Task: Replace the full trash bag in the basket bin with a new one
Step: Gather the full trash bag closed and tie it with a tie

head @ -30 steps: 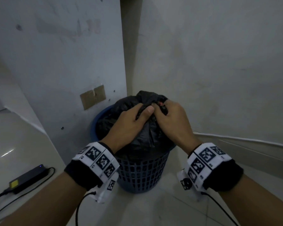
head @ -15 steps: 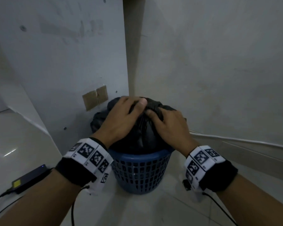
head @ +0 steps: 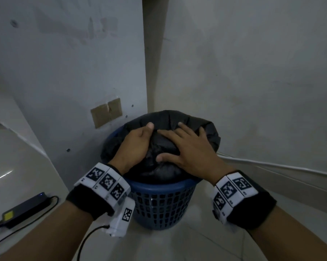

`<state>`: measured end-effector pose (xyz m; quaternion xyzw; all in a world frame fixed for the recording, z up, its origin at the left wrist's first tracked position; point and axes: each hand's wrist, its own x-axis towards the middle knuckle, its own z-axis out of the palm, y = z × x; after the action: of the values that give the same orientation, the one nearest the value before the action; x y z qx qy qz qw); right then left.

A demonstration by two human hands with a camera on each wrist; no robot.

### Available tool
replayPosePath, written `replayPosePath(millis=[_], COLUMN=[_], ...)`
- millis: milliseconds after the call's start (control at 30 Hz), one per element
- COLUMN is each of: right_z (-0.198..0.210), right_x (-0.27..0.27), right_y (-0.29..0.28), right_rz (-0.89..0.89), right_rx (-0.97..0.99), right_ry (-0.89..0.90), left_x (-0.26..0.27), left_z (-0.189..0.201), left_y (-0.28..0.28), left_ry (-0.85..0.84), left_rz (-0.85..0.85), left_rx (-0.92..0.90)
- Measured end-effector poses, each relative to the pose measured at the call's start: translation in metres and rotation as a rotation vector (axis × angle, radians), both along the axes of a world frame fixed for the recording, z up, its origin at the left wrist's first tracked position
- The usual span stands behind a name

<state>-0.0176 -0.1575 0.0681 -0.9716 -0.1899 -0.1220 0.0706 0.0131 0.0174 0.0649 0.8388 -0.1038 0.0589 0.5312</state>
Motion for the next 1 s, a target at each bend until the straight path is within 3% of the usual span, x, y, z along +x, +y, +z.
replayPosePath(millis=[67, 167, 233, 367, 567, 667, 767, 867, 1000], right_z=[0.005, 0.0, -0.006, -0.013, -0.007, 0.001, 0.008, 0.013, 0.021], right_x=[0.003, 0.012, 0.018, 0.019, 0.018, 0.02, 0.028, 0.031, 0.026], right_y=[0.002, 0.005, 0.006, 0.006, 0.004, 0.004, -0.003, -0.008, -0.003], right_rz=[-0.022, -0.094, -0.116, -0.151, -0.222, -0.138, 0.028, 0.071, 0.077], right_rx=[0.05, 0.073, 0.076, 0.051, 0.024, 0.016, 0.096, 0.06, -0.031], right_ry=[-0.064, -0.237, -0.329, -0.456, -0.445, -0.288, -0.103, -0.023, 0.159], left_x=[0.001, -0.006, -0.007, 0.0, 0.007, 0.009, 0.01, 0.017, 0.025], left_z=[0.003, 0.002, -0.006, -0.013, -0.015, -0.018, -0.018, -0.018, -0.022], left_y=[-0.001, 0.0, 0.002, 0.006, -0.002, -0.001, 0.003, 0.002, 0.001], left_ry=[-0.11, -0.556, -0.67, -0.603, -0.756, -0.824, -0.772, -0.501, -0.182], left_rz=[0.095, 0.191, 0.098, -0.039, 0.095, 0.145, 0.042, -0.118, -0.161], left_rx=[0.017, 0.475, 0.649, 0.644, 0.569, 0.512, 0.372, 0.103, -0.212])
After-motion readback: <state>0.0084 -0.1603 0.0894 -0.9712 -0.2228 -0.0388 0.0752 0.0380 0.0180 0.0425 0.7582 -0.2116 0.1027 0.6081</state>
